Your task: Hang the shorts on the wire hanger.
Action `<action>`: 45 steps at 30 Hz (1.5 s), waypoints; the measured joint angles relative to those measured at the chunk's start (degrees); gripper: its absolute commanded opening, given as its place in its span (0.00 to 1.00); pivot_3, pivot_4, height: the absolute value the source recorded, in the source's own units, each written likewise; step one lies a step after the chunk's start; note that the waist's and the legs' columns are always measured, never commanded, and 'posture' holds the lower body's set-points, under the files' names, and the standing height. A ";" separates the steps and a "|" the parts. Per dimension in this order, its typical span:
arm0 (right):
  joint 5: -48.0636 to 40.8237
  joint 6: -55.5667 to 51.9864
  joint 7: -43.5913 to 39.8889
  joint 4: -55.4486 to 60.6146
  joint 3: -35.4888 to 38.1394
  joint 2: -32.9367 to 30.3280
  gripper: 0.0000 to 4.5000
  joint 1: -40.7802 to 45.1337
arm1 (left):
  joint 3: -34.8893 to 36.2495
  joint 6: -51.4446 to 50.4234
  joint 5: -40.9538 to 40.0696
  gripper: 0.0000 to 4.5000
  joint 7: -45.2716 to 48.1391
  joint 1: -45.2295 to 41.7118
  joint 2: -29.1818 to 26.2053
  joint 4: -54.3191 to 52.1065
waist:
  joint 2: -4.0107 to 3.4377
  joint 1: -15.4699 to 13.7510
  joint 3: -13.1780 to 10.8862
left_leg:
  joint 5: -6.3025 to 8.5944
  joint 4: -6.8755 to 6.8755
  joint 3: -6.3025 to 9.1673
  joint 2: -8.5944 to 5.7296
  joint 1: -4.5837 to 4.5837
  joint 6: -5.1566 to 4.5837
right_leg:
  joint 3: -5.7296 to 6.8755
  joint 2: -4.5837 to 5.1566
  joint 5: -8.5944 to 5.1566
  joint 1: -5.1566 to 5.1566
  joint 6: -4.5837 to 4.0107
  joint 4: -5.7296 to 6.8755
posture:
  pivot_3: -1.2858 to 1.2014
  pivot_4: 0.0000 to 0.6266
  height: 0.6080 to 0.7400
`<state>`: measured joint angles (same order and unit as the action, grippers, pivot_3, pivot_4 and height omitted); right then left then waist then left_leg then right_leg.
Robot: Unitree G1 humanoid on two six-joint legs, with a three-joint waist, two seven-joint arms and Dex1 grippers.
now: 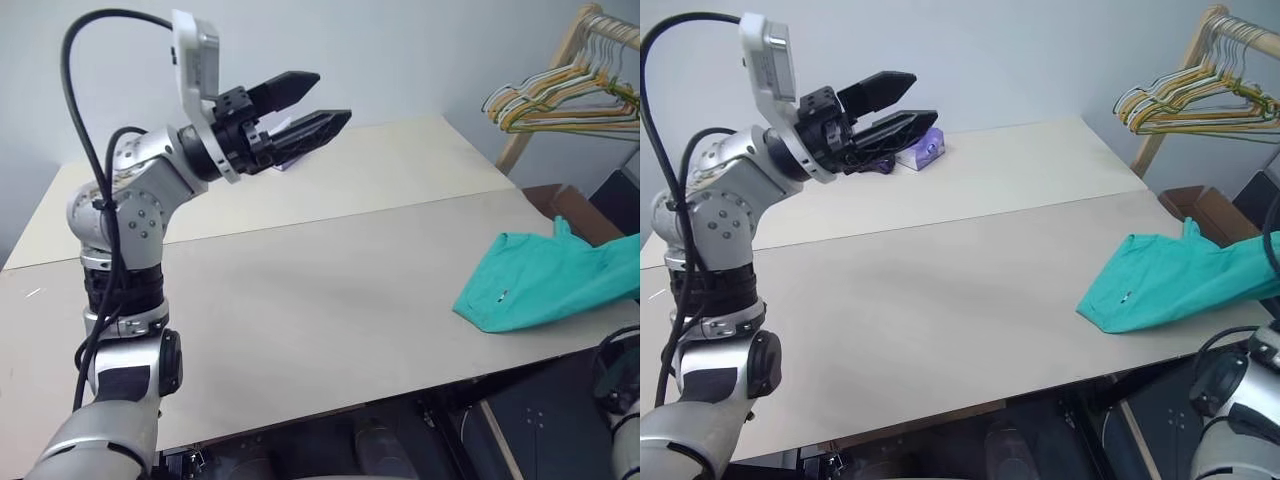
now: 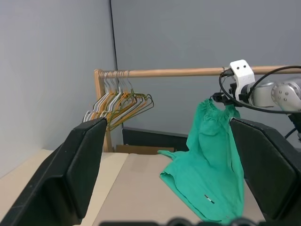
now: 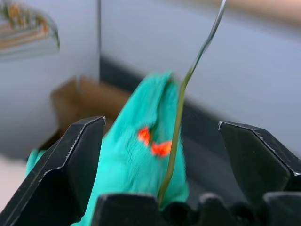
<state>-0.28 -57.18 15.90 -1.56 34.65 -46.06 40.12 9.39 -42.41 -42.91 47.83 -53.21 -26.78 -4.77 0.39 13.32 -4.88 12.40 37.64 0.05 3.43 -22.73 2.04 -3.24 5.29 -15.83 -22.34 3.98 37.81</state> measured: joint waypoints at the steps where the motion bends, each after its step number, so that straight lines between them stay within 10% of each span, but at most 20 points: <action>1: 0.50 1.87 0.13 1.33 -0.44 0.70 0.99 -1.24 | -0.03 0.09 0.03 1.00 0.07 0.08 -0.15 0.00 | 0.00 0.01 0.00 | 0.00 0.01 -0.01 0.00 0.01 0.00 | -0.01 0.00 0.00 0.00 0.00 0.01 | 0.44 0.05 1.00; 9: 5.62 26.15 -3.17 17.17 -7.37 2.78 0.99 -13.48 | -2.22 4.75 4.86 1.00 1.51 4.43 -3.39 0.62 | 0.02 0.46 -0.01 | 0.00 -0.23 -0.08 -0.09 0.47 0.00 | -0.32 -0.07 -0.01 0.14 0.03 0.01 | 0.44 0.06 1.00; 18: -20.81 29.40 -47.54 15.87 -18.21 1.29 0.99 -14.38 | -4.54 13.70 13.90 1.00 5.13 16.11 -10.78 0.22 | 0.49 -0.51 -0.10 | -0.01 -0.66 0.11 -0.39 0.70 0.01 | -0.56 -0.03 0.15 0.23 0.00 -0.26 | 0.50 0.08 1.00; 29: -26.14 29.50 -79.36 0.45 -32.75 0.15 0.99 -1.73 | -3.21 14.52 15.53 1.00 10.78 31.62 -21.59 -9.82 | 1.01 -7.92 -0.53 | 0.02 -0.73 0.05 -0.37 0.65 -0.01 | -0.59 -0.05 0.22 0.08 -0.10 -0.38 | 0.54 0.12 1.00; 45: -25.27 30.72 -81.74 1.37 -33.93 1.42 0.99 -3.98 | -2.50 13.55 14.31 1.00 9.93 34.15 -21.86 -12.41 | 1.13 -13.91 -1.06 | 0.01 -0.72 0.02 -0.38 0.40 -0.01 | -0.48 -0.05 0.42 -0.01 -0.28 -0.66 | 0.55 0.08 1.00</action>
<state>-25.55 -26.46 -65.85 -0.19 0.71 -44.64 36.14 6.89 -28.86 -28.61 57.76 -19.06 -48.64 -17.18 1.52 -0.58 -5.94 12.42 36.92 0.06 3.05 -22.33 2.02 -3.72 5.24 -15.42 -22.35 3.70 37.16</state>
